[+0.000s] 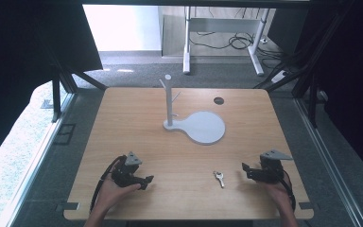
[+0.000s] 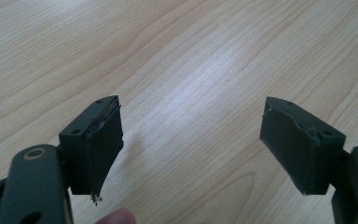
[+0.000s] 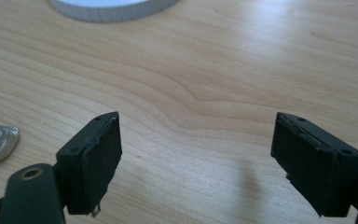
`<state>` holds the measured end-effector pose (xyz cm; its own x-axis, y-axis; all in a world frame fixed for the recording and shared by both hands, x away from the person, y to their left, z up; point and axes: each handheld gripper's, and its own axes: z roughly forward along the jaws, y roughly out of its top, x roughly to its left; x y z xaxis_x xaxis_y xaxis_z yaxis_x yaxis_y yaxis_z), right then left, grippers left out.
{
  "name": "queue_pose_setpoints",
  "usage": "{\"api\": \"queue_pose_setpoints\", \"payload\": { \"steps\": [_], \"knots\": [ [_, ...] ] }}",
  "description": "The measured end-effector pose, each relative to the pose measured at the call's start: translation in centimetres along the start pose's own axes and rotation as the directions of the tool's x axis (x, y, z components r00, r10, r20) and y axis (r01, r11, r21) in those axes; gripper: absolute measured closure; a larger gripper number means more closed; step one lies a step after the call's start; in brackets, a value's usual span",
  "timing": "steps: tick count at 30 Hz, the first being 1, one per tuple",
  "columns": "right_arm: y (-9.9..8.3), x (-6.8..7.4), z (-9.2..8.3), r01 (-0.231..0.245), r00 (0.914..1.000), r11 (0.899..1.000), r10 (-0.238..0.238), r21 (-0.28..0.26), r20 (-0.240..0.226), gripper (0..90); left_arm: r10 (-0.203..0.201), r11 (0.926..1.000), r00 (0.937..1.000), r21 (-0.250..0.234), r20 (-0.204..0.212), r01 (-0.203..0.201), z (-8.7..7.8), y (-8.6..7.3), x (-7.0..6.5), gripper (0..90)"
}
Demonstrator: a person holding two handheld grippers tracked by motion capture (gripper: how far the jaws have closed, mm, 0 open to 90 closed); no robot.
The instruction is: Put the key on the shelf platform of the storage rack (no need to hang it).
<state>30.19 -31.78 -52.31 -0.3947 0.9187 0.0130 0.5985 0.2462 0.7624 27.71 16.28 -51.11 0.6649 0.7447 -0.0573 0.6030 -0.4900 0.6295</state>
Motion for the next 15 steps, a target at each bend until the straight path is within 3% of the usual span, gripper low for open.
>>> {"api": "queue_pose_setpoints", "payload": {
  "steps": [3, 10, 15],
  "knots": [
    [0.00, -0.44, -0.47, -0.002, 0.9999, 1.000, 0.002, -0.016, -0.014, 17.2, 0.000, 1.0000, 1.0000, 0.006, -0.005, 0.000, 0.06, -0.09, 0.13, 21.5],
    [-0.14, -0.15, -0.33, 0.022, 0.9985, 1.000, -0.022, 0.000, -0.051, 18.3, 0.007, 0.9999, 0.9999, 0.012, 0.008, -0.007, 0.29, -0.04, -0.15, 21.5],
    [-0.12, -0.14, -0.31, 0.029, 0.9940, 1.000, -0.029, -0.004, -0.105, 19.6, 0.002, 1.0000, 0.9999, 0.002, 0.010, -0.002, 0.05, 0.03, -0.22, 21.4]
  ]
}}
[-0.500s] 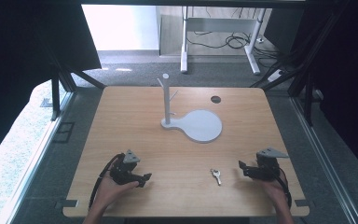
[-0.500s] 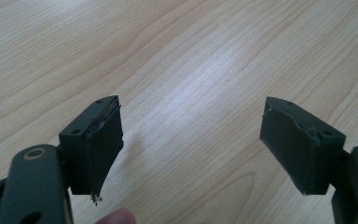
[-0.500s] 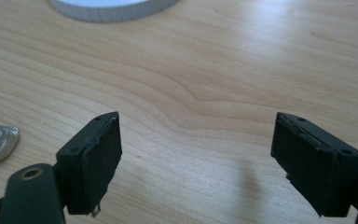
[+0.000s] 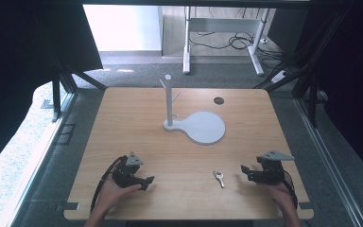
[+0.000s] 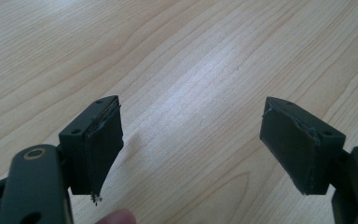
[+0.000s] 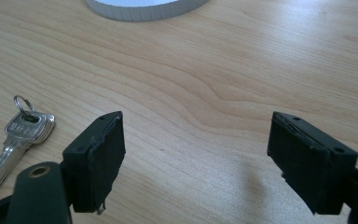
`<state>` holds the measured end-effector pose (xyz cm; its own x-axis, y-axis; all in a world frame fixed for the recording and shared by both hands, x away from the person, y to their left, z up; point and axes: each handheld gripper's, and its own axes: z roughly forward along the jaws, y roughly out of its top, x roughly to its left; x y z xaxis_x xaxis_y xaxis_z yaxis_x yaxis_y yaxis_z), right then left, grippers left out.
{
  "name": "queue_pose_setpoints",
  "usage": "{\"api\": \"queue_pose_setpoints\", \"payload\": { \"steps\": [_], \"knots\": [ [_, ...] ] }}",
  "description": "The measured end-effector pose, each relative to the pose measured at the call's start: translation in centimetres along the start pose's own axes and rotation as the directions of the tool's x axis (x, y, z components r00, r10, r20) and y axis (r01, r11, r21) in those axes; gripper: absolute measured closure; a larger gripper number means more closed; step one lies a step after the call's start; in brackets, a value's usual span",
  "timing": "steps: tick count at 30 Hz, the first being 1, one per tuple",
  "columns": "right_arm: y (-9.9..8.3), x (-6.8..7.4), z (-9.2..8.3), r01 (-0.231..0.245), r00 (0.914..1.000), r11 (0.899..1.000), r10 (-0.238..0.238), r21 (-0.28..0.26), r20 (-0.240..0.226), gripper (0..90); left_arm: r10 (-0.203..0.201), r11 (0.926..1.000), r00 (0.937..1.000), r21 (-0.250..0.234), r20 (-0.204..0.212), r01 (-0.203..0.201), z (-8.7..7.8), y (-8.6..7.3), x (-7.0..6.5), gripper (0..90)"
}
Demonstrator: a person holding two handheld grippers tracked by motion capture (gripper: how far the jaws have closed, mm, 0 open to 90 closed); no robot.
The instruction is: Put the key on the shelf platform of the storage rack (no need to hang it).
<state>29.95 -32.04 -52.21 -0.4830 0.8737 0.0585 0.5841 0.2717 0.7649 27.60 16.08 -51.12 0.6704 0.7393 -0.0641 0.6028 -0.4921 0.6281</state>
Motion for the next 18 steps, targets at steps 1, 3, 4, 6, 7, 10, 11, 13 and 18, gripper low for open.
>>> {"api": "queue_pose_setpoints", "payload": {
  "steps": [1, 3, 4, 6, 7, 10, 11, 13, 18],
  "knots": [
    [-0.01, 0.00, -0.02, 0.001, 1.0000, 1.000, -0.001, 0.002, 0.000, 20.0, 0.000, 1.0000, 1.0000, -0.001, -0.001, 0.000, -0.03, 0.01, 0.01, 21.4],
    [0.01, -0.07, -0.09, -0.002, 1.0000, 1.000, 0.002, -0.001, 0.001, 21.2, 0.000, 1.0000, 1.0000, -0.002, -0.001, 0.000, -0.05, 0.01, 0.00, 21.5],
    [0.03, -0.11, -0.14, -0.003, 1.0000, 1.000, 0.003, -0.002, -0.005, 21.9, 0.001, 1.0000, 1.0000, -0.001, -0.001, -0.001, -0.04, 0.02, -0.03, 21.5],
    [0.05, -0.13, -0.20, -0.001, 1.0000, 1.000, 0.001, -0.002, -0.009, 22.8, 0.003, 1.0000, 1.0000, -0.001, -0.001, -0.003, -0.02, 0.03, -0.06, 21.5],
    [0.09, -0.13, -0.35, 0.003, 0.9999, 1.000, -0.003, -0.004, -0.013, 24.2, 0.006, 1.0000, 1.0000, 0.001, 0.001, -0.006, 0.01, 0.05, -0.13, 21.5],
    [0.13, -0.14, -0.54, 0.001, 0.9998, 1.000, -0.001, -0.006, -0.019, 25.5, 0.006, 1.0000, 1.0000, 0.001, 0.001, -0.006, 0.02, 0.07, -0.20, 21.5],
    [0.15, -0.14, -0.59, 0.001, 0.9998, 1.000, -0.002, -0.005, -0.022, 26.0, 0.006, 1.0000, 1.0000, 0.001, 0.001, -0.006, 0.02, 0.07, -0.19, 21.5],
    [0.22, -0.15, -0.68, -0.001, 0.9998, 1.000, 0.000, -0.005, -0.018, 26.9, 0.004, 1.0000, 1.0000, 0.000, 0.001, -0.004, 0.00, 0.06, -0.16, 21.4],
    [0.44, -0.07, -0.93, -0.002, 0.9991, 1.000, 0.001, -0.007, -0.042, 30.6, -0.001, 1.0000, 1.0000, -0.004, -0.002, 0.001, -0.13, 0.02, 0.00, 21.5]
  ]
}}
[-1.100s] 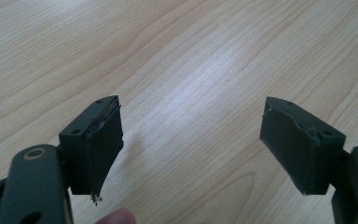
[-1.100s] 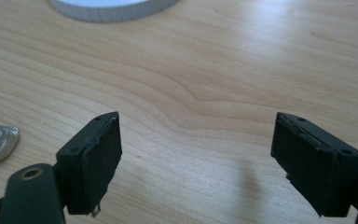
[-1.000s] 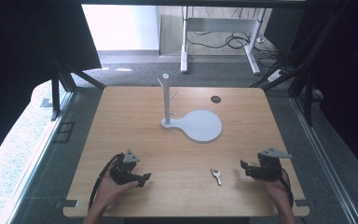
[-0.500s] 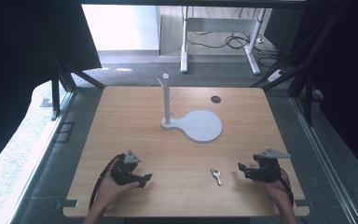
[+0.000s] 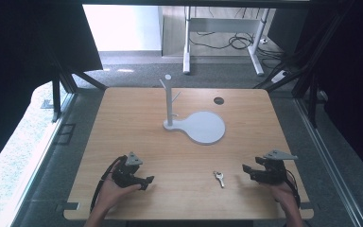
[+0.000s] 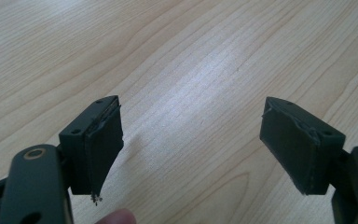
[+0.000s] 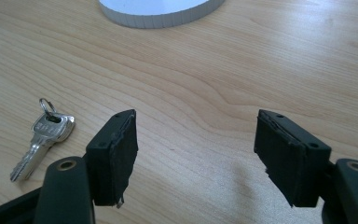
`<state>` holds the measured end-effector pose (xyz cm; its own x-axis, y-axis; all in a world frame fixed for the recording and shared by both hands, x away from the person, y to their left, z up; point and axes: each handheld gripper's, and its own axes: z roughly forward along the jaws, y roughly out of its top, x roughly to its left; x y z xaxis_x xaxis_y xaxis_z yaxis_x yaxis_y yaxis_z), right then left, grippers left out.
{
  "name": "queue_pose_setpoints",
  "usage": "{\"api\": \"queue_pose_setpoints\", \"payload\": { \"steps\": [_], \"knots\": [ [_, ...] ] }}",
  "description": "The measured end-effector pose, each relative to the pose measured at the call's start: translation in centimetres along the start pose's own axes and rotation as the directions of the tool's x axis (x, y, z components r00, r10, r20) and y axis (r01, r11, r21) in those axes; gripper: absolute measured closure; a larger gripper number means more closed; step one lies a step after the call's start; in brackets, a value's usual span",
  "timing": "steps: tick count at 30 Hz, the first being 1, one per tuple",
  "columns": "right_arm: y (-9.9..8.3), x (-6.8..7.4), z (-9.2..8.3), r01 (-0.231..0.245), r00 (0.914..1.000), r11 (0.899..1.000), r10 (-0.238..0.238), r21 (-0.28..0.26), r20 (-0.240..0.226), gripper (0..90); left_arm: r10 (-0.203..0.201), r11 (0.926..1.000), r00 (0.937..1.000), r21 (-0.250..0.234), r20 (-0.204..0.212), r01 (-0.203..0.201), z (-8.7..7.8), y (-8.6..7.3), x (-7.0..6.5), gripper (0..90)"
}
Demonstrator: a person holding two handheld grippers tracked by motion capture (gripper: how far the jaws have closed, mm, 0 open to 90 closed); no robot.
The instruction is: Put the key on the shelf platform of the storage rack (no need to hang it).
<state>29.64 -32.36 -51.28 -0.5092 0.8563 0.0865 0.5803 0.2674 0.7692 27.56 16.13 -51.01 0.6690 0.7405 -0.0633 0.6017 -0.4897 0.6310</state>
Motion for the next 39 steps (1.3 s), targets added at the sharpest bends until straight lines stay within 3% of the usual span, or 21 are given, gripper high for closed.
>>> {"api": "queue_pose_setpoints", "payload": {
  "steps": [13, 18, 22, 24, 25, 26, 30, 32, 39],
  "knots": [
    [1.2, -0.1, -0.7, 0.012, 0.9999, 0.999, -0.011, 0.037, -0.008, 35.6, -0.012, 0.9999, 0.9997, -0.002, -0.022, 0.012, -0.5, -0.1, 0.5, 21.5],
    [3.1, 0.2, -1.4, 0.050, 0.9984, 0.993, -0.047, 0.103, -0.030, 39.3, -0.015, 0.9998, 0.9997, -0.013, -0.021, 0.015, -0.9, 0.0, 0.4, 21.5],
    [4.5, 0.8, -1.8, 0.094, 0.9952, 0.985, -0.088, 0.142, -0.043, 40.1, -0.012, 0.9998, 0.9997, -0.015, -0.021, 0.012, -0.9, 0.0, 0.4, 21.5],
    [6.0, 1.4, -2.0, 0.141, 0.9885, 0.974, -0.130, 0.175, -0.078, 41.2, -0.012, 0.9998, 0.9998, -0.016, -0.019, 0.011, -1.0, 0.0, 0.4, 21.5],
    [6.0, 1.4, -2.0, 0.141, 0.9885, 0.974, -0.130, 0.175, -0.078, 41.2, -0.012, 0.9998, 0.9998, -0.016, -0.019, 0.011, -1.0, 0.0, 0.4, 21.5],
    [7.0, 2.0, -1.9, 0.168, 0.9841, 0.966, -0.153, 0.197, -0.090, 41.1, -0.010, 0.9998, 0.9998, -0.014, -0.018, 0.010, -1.0, 0.0, 0.4, 21.5],
    [8.0, 2.5, -1.7, 0.187, 0.9797, 0.959, -0.166, 0.212, -0.112, 41.0, -0.013, 0.9998, 0.9997, -0.012, -0.019, 0.013, -1.0, -0.1, 0.6, 21.5],
    [8.8, 2.9, -1.4, 0.214, 0.9738, 0.949, -0.188, 0.230, -0.127, 41.0, -0.014, 0.9998, 0.9997, -0.012, -0.019, 0.014, -1.0, -0.1, 0.6, 21.5],
    [9.8, 3.7, -0.9, 0.238, 0.9685, 0.933, -0.207, 0.271, -0.137, 41.4, -0.011, 0.9999, 0.9998, -0.009, -0.018, 0.011, -1.0, 0.0, 0.5, 21.5]
  ]
}}
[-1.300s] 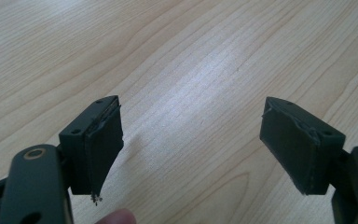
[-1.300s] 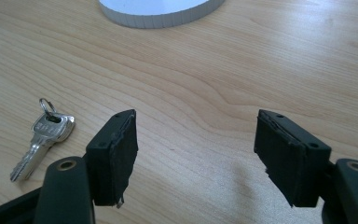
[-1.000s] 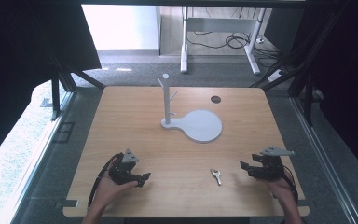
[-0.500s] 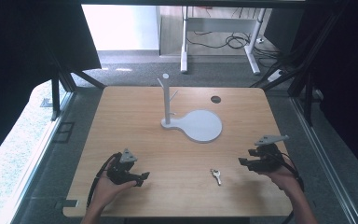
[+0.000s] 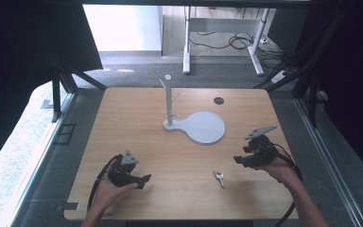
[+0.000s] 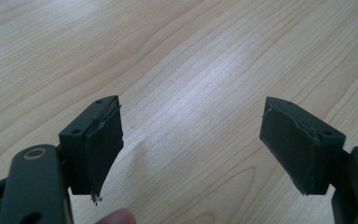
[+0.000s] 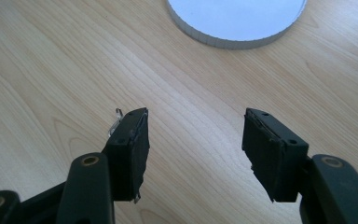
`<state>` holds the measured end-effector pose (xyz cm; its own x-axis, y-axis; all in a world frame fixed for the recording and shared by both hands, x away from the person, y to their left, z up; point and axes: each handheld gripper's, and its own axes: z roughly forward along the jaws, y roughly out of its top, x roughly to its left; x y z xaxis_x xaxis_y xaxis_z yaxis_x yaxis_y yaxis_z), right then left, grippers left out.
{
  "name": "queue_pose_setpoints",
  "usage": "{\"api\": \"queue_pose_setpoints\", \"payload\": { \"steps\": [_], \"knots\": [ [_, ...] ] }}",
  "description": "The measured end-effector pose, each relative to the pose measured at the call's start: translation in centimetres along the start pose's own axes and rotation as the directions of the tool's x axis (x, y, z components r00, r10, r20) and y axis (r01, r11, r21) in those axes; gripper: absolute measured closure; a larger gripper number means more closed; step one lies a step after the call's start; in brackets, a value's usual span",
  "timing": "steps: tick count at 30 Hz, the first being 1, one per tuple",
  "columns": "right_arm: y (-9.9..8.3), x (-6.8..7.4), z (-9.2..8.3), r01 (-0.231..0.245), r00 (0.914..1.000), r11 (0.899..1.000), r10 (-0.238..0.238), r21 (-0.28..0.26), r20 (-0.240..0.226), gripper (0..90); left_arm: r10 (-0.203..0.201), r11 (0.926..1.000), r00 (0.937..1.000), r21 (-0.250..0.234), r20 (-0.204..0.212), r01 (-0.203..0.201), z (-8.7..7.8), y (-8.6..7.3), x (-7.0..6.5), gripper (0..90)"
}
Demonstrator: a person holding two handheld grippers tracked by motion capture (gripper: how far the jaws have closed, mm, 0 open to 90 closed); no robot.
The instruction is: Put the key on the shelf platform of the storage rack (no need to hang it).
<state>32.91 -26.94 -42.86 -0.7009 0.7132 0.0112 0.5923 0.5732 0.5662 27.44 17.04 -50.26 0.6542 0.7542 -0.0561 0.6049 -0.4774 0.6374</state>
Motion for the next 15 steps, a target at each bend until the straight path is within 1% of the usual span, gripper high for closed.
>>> {"api": "queue_pose_setpoints", "payload": {
  "steps": [8, 15],
  "knots": [
    [1.0, 0.7, 0.4, 0.027, 0.9996, 0.999, -0.026, 0.027, -0.011, 41.4, 0.000, 1.0000, 1.0000, 0.000, 0.000, 0.000, 0.0, 0.0, 0.0, 21.5],
    [1.8, 1.3, 1.2, 0.052, 0.9985, 0.997, -0.051, 0.055, -0.020, 41.2, -0.001, 1.0000, 1.0000, 0.003, 0.003, 0.001, 0.1, 0.0, 0.0, 21.5]
  ]
}}
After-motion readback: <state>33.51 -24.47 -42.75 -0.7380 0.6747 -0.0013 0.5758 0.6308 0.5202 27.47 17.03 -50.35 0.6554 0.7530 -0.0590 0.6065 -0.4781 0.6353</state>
